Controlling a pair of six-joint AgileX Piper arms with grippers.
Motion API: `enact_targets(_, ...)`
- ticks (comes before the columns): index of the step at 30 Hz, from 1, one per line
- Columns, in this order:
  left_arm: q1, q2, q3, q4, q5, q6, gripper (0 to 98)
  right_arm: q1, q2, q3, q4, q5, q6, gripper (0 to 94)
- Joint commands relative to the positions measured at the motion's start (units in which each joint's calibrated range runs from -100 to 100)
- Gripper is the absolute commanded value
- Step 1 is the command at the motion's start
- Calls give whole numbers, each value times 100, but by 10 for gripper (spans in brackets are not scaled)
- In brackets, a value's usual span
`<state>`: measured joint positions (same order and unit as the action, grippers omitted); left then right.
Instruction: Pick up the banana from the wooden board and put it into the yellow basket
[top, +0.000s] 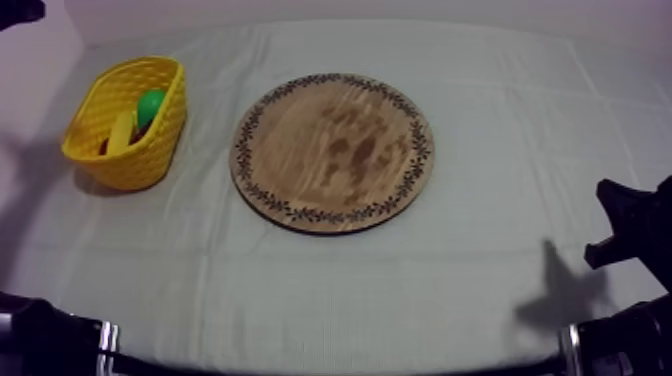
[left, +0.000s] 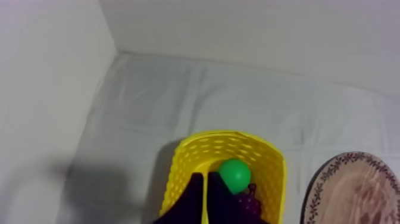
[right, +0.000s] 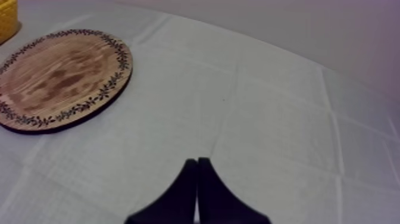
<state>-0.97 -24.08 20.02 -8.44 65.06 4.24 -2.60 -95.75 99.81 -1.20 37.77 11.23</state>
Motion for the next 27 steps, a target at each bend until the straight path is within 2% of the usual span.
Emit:
enact_targets(1, -11, -1052, 355, 13, -47, -31, 0, 0, 0, -3, 1, -3, -2, 3)
enact_targets(12, 35, -3678, 2471, -95, -821, 36, 0, 0, 0, -3, 1, -3, -2, 3)
enact_targets(19, 29, -5158, 3814, -105, -1193, 188, 0, 0, 0, -3, 1, -3, 0, 3)
enact_targets(27, 10, -6421, 5246, -105, -1548, 177, 0, 0, 0, -3, 1, -3, -1, 3)
